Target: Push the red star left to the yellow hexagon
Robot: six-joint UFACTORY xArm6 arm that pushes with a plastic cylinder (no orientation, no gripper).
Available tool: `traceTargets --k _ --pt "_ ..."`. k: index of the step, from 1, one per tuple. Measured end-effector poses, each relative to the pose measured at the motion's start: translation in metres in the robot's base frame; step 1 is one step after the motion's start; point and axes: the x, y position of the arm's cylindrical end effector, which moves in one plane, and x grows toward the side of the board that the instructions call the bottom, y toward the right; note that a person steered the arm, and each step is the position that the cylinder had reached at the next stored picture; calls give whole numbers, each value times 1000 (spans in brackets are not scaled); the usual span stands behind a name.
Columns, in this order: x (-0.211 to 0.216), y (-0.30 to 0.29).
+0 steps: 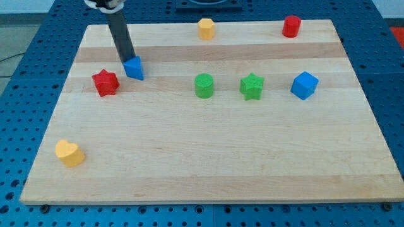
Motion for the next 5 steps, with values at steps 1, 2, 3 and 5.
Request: traceTargets --k 1,2,3,5 --pt "24 16" --pt "49 22" --pt "53 8" --pt "86 -26"
